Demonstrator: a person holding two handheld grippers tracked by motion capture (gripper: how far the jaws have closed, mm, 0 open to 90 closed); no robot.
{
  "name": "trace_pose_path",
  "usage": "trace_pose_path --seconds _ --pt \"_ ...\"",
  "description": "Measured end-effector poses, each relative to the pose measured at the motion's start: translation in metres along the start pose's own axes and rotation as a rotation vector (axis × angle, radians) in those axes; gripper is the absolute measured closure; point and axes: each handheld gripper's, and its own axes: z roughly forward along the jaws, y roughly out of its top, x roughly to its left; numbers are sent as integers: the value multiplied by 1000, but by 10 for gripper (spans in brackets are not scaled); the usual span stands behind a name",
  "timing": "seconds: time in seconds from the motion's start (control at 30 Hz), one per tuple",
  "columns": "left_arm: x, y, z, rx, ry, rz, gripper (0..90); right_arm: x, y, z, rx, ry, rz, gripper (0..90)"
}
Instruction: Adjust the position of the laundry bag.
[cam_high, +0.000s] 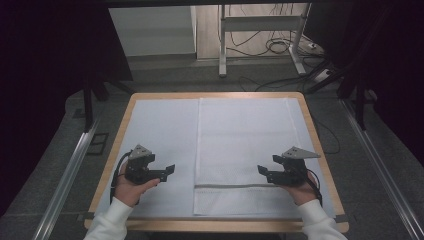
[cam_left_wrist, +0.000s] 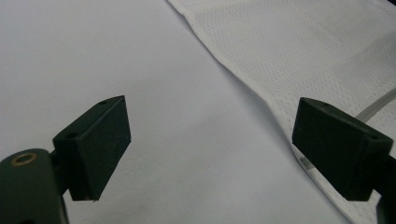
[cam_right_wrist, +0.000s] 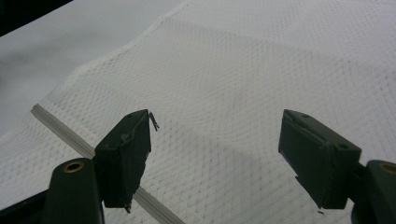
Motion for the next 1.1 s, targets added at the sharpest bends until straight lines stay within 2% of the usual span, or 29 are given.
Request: trace_pose_path --seconds 0.07,0.2,0.33,0.47,0.77,1.1 --pt "-2 1 1 10 11 10 137 1 -1 1 9 -3 -15 248" --pt "-4 3 -1 6 16 2 143 2 -4 2 29 -11 -33 248" --pt "-4 5 -2 3 8 5 147 2 -5 3 29 -26 -52 248" --pt "-5 5 -3 4 4 6 159 2 -5 3 27 -43 -32 248" --pt "-9 12 -9 43 10 -16 188 4 -3 9 34 -42 -42 247" --pt "-18 26 -1 64 5 -27 196 3 -1 5 15 -45 -34 246"
